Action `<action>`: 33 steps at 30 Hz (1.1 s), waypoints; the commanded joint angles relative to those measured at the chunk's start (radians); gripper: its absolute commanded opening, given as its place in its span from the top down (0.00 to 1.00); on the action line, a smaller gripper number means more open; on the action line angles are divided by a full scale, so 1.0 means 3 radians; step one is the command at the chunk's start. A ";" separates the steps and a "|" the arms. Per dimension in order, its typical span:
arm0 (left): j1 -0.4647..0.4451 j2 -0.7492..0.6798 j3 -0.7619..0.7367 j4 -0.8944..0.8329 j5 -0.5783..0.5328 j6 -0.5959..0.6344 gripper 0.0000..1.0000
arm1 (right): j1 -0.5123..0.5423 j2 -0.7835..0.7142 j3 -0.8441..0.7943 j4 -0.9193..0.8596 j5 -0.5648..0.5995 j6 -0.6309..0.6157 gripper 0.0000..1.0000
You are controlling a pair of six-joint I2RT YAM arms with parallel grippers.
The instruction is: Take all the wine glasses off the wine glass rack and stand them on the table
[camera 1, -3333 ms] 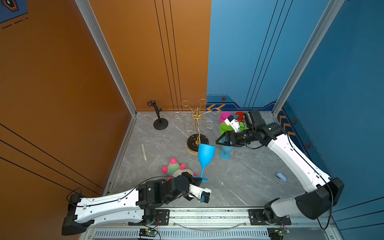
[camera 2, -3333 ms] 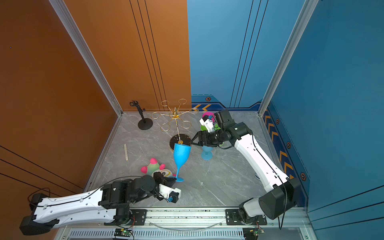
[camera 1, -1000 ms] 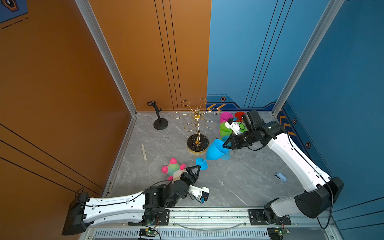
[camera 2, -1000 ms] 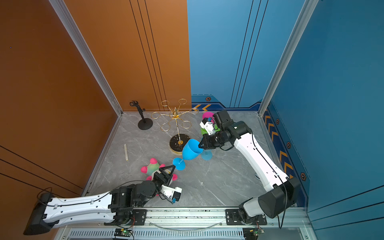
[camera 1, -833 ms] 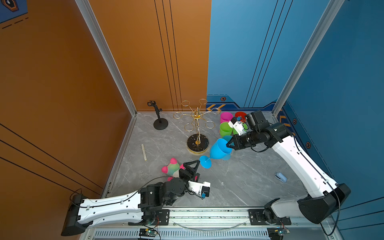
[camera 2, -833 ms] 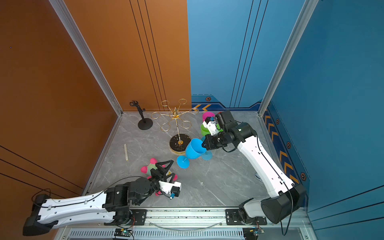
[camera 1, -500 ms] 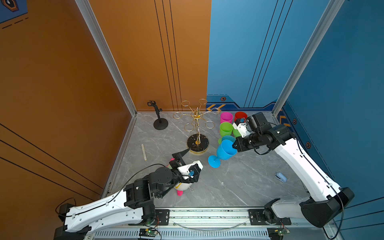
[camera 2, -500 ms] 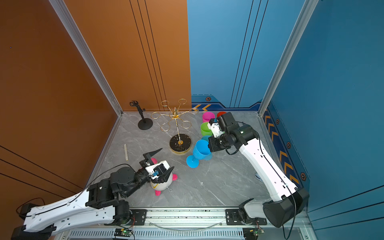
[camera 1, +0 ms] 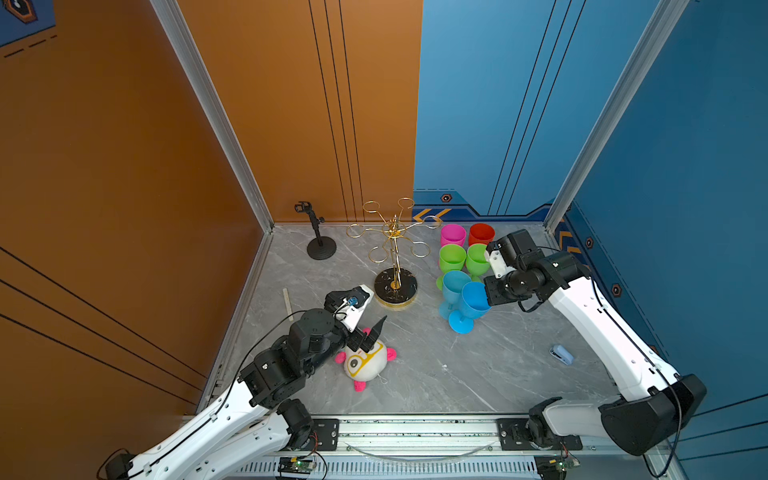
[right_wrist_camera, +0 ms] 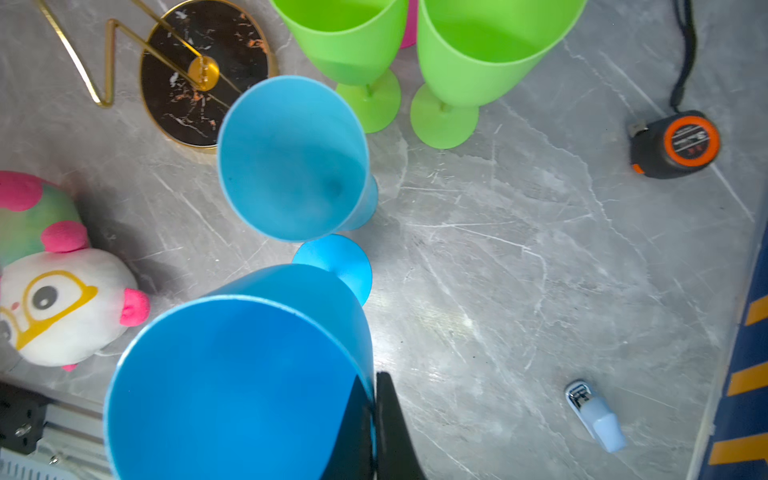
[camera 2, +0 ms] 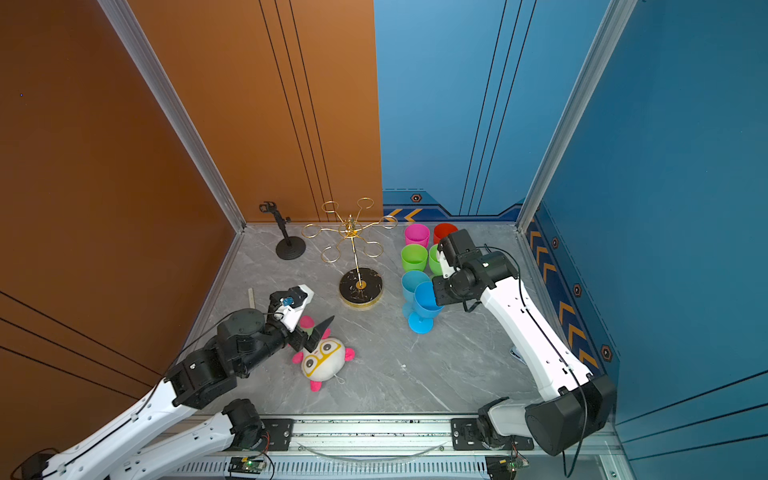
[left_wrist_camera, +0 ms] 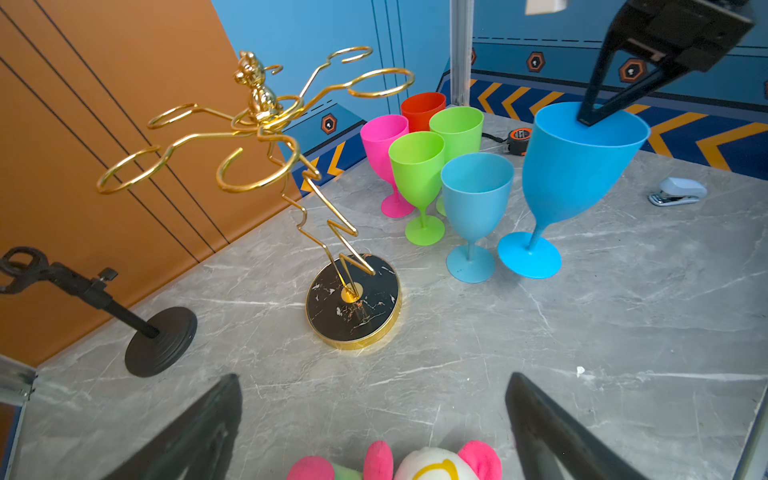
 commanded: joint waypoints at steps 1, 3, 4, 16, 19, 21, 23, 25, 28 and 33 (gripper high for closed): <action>0.0160 0.0044 -0.0011 -0.0047 -0.0123 -0.0312 0.01 | -0.0111 0.0054 0.0003 -0.0080 0.0318 -0.0045 1.00; 0.0263 0.0090 -0.0019 -0.0062 -0.0248 -0.0407 0.01 | -0.0177 0.0090 0.0023 -0.0041 0.0391 -0.0058 1.00; 0.0312 0.0123 -0.0025 -0.0070 -0.0313 -0.0444 0.00 | -0.0199 0.0117 0.0041 -0.0024 0.0443 -0.0060 1.00; 0.1020 0.0392 -0.0053 -0.0021 -0.0577 -0.0625 0.02 | -0.0370 0.0411 0.0082 0.0315 0.0451 -0.0037 1.00; 0.1198 0.0499 -0.0042 -0.0012 -0.0502 -0.0648 0.02 | -0.0423 0.0483 0.0064 0.0397 0.0401 -0.0046 1.00; 0.1308 0.0551 -0.0050 0.0034 -0.0461 -0.0672 0.02 | -0.0451 0.0521 0.0027 0.0477 0.0372 -0.0046 1.00; 0.1385 0.0569 -0.0085 0.0119 -0.0446 -0.0687 0.02 | -0.0480 0.0558 -0.0006 0.0554 0.0334 -0.0047 1.00; 0.1452 0.0571 -0.0154 0.0240 -0.0443 -0.0711 0.02 | -0.0495 0.0594 -0.0012 0.0574 0.0300 -0.0043 1.00; 0.1525 0.0599 -0.0263 0.0409 -0.0439 -0.0734 0.02 | -0.0491 0.0639 -0.0029 0.0610 0.0251 -0.0040 1.00; 0.1613 0.0716 -0.0298 0.0409 -0.0557 -0.0721 0.02 | -0.0490 0.0688 -0.0036 0.0609 0.0252 -0.0026 1.00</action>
